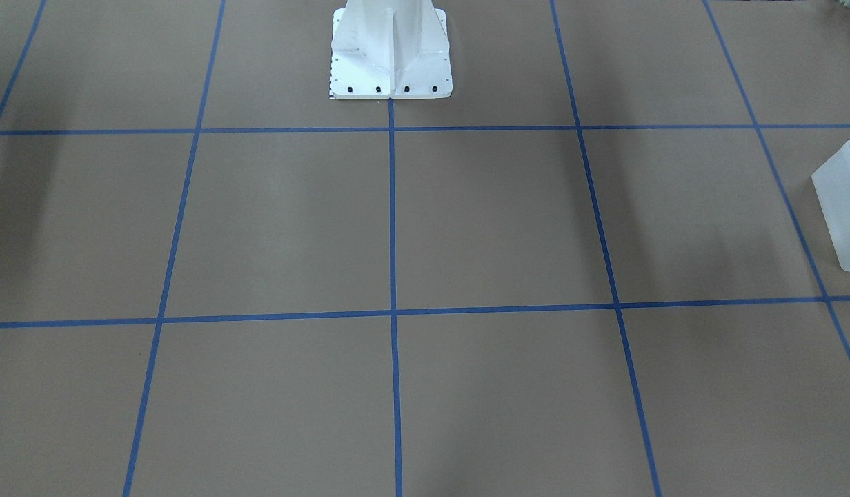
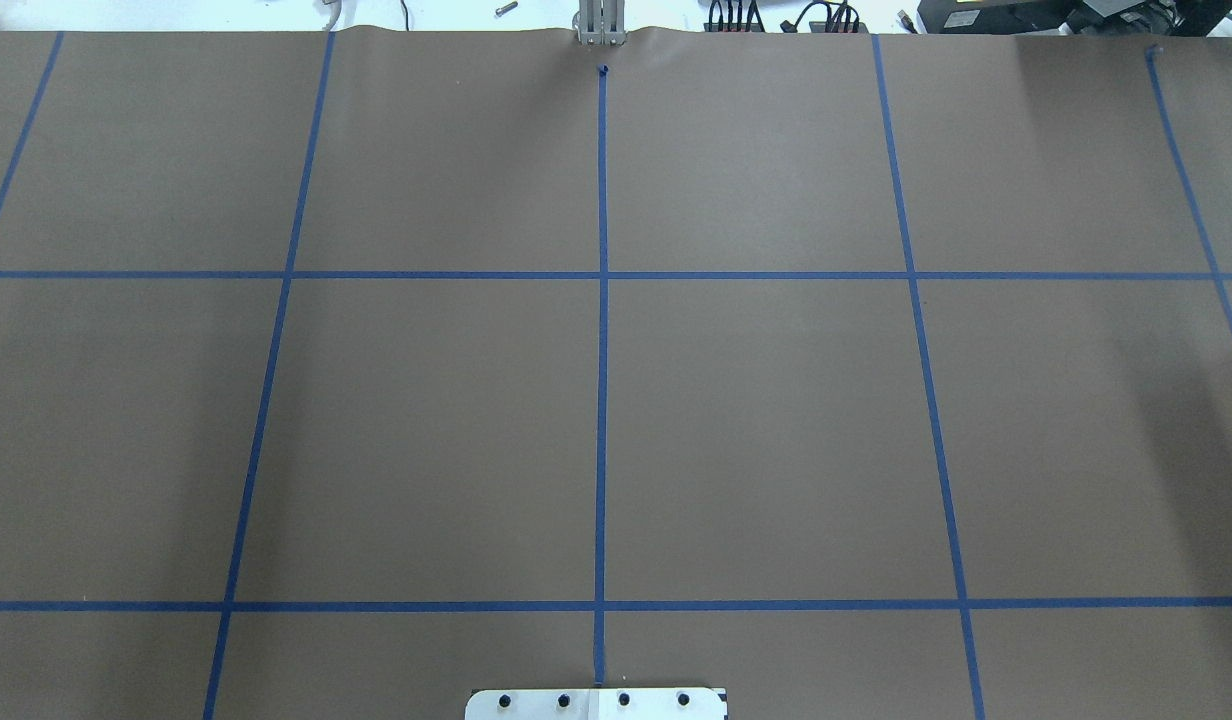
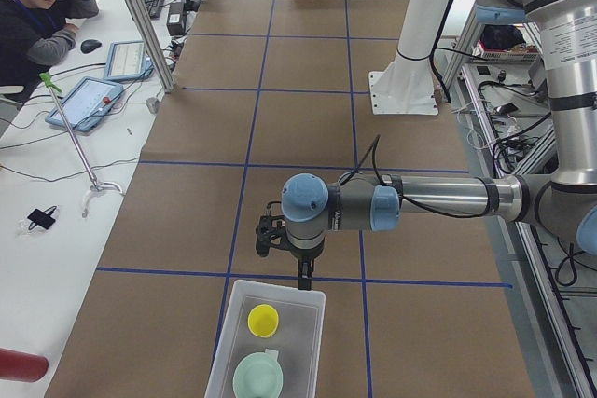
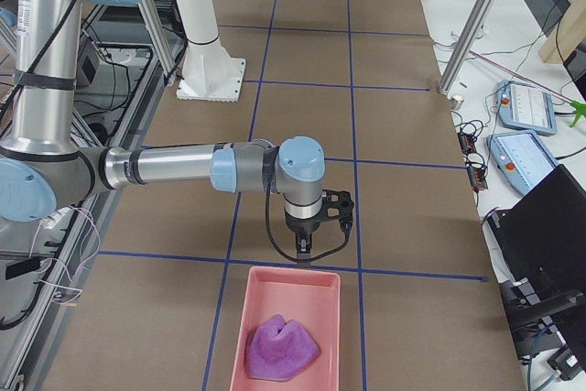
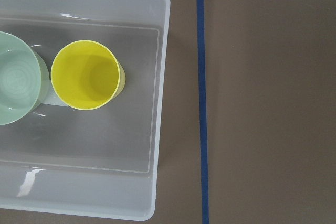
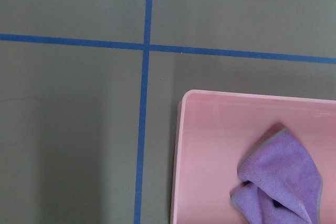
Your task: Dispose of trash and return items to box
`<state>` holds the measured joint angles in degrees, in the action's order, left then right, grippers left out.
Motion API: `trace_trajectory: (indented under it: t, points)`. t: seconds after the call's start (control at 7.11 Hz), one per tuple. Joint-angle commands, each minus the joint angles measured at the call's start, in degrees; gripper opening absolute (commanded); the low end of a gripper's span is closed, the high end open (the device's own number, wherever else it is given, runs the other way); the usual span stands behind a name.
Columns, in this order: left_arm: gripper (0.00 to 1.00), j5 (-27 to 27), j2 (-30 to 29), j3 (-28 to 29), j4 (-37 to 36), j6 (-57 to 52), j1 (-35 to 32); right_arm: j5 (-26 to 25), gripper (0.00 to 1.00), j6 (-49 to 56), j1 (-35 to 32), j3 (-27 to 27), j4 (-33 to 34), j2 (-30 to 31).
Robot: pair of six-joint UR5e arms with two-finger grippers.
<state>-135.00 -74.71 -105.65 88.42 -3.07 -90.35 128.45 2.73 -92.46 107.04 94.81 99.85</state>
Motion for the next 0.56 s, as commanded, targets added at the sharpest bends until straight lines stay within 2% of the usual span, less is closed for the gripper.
trace_trajectory:
  t: [0.0, 0.42]
  points:
    - [0.98, 0.00, 0.00, 0.00, 0.00, 0.00, 0.00, 1.10, 1.00, 0.00, 0.00, 0.02, 0.02, -0.10]
    - [0.98, 0.00, -0.09, 0.00, 0.09, 0.00, 0.00, 1.10, 1.00, 0.00, 0.00, 1.94, 0.11, -0.01]
